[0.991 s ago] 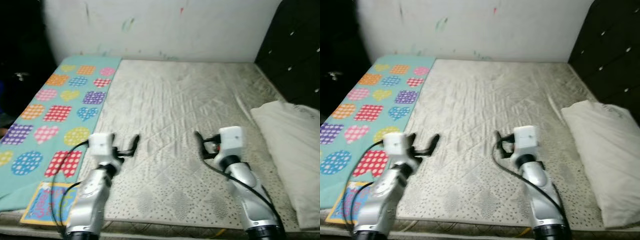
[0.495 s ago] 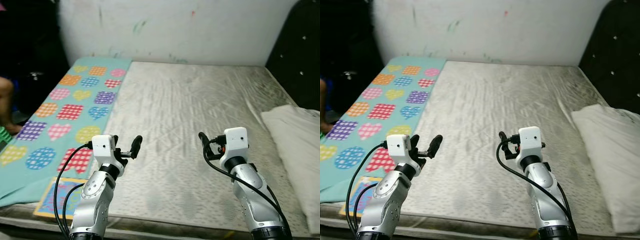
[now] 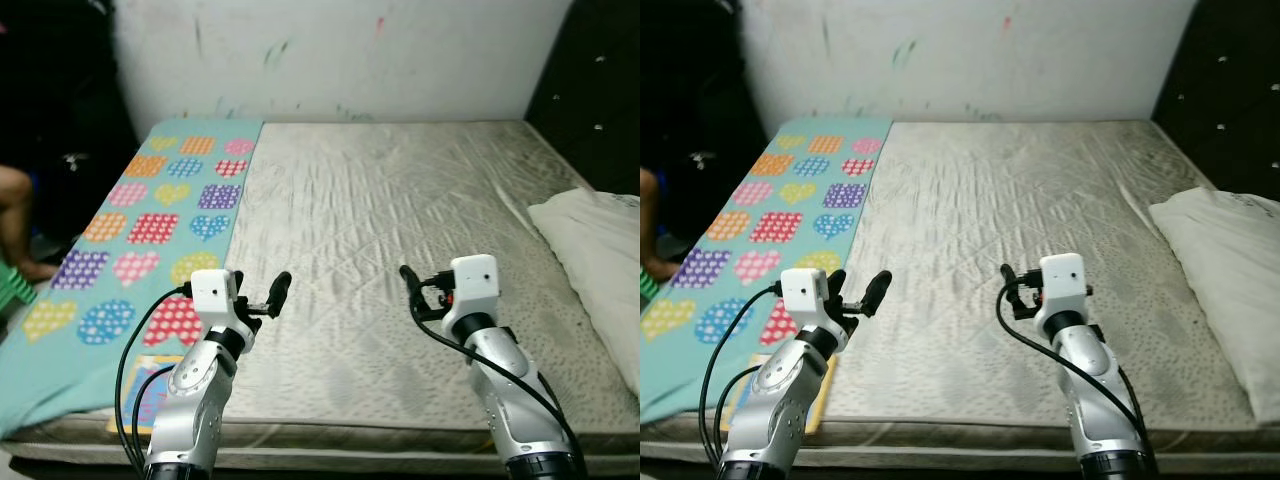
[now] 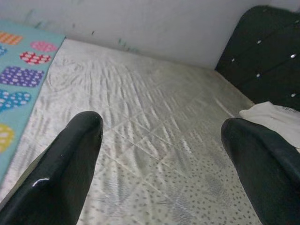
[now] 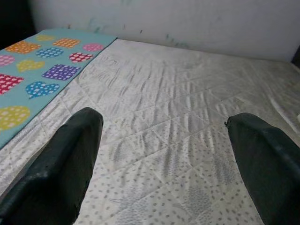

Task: Clean up the room

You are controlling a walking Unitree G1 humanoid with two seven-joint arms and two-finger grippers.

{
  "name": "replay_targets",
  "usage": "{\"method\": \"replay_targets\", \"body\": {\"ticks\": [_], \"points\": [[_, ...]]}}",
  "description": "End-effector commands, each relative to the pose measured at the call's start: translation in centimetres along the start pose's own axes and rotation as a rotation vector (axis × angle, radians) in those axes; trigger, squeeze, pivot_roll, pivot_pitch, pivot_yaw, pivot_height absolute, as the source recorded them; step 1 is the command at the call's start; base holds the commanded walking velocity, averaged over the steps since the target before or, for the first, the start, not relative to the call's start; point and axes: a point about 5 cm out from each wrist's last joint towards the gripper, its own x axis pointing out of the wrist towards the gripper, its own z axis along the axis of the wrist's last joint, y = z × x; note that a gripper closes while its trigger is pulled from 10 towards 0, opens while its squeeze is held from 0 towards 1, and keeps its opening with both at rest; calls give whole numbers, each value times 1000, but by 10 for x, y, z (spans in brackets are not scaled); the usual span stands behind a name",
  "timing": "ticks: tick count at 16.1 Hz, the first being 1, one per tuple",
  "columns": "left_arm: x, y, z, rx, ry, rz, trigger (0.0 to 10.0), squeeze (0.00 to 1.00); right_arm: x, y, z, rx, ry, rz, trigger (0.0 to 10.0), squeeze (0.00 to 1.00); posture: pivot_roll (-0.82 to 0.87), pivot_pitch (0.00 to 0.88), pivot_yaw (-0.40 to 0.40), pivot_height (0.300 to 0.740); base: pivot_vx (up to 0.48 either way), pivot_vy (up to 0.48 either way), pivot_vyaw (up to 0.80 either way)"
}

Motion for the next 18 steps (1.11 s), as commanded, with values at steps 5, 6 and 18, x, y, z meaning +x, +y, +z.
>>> {"method": "replay_targets", "body": {"ticks": [5, 6, 18], "points": [[-3, 8, 2, 13, 2, 29, 10000, 0, 3, 10, 6, 7, -19, 29, 10000, 0, -168, 0, 9, 740, 0, 480, 0], [-3, 8, 2, 14, 2, 28, 10000, 0, 3, 9, 5, 5, -18, 29, 10000, 0, -169, 0, 9, 740, 0, 480, 0], [-3, 5, 4, 6, -26, 14, 10000, 0, 4, 11, 3, -16, -8, 51, 10000, 0, -166, 0, 2, 740, 0, 307, 0]]}}
